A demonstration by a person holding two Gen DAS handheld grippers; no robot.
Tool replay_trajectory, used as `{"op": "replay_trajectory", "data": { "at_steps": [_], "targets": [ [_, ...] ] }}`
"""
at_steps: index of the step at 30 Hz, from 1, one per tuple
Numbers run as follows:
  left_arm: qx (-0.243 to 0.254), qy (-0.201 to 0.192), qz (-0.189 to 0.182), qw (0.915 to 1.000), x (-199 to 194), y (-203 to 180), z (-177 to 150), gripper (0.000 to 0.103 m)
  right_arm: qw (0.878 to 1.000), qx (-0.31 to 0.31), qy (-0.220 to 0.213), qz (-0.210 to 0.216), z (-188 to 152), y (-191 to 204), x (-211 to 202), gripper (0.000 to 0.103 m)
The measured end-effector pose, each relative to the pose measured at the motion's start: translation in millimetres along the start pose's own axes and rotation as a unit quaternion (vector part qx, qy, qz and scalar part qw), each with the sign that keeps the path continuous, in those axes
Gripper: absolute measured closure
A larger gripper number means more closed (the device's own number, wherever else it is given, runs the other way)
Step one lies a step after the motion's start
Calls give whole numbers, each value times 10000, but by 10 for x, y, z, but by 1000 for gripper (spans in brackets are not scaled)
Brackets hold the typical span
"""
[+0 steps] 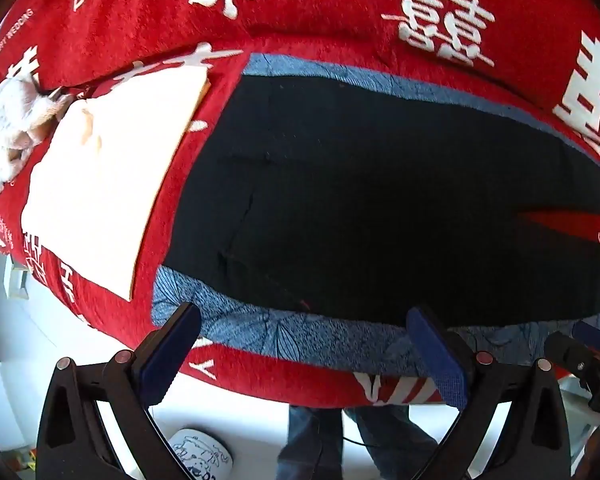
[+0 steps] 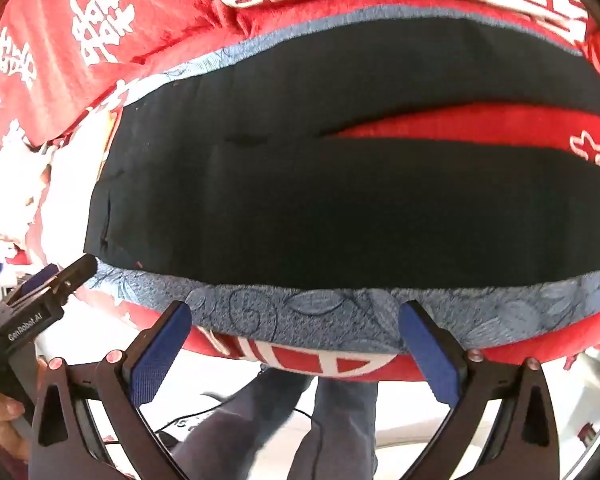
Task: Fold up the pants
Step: 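Position both grippers over the grey waistband of the black trousers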
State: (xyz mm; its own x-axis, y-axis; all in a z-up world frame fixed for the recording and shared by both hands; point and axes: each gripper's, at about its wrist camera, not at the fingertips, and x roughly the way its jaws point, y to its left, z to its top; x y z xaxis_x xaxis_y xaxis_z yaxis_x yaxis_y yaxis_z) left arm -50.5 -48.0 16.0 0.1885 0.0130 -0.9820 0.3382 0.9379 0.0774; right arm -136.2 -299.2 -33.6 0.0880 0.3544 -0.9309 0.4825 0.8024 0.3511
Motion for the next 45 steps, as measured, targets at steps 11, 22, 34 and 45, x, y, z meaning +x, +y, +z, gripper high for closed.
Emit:
{"op": "replay_trajectory", "data": {
  "at_steps": [11,22,34,45],
  "targets": [
    [350,96,-71,9993,101,-72,-66,0,9993,209,-54,-316,-112,24,60,0],
    [599,86,-47,9982,100,-1,-128,0,9985,331,-143,-408,-232,143,27,0],
    [719,137,-87,9973,144,60,-161,0,9982,383,-177,-431,-327,242,10,0],
    [759,179,-107,9969,164,125,-164,0,9982,366,-174,-449,-340,319,23,0]
  ]
}}
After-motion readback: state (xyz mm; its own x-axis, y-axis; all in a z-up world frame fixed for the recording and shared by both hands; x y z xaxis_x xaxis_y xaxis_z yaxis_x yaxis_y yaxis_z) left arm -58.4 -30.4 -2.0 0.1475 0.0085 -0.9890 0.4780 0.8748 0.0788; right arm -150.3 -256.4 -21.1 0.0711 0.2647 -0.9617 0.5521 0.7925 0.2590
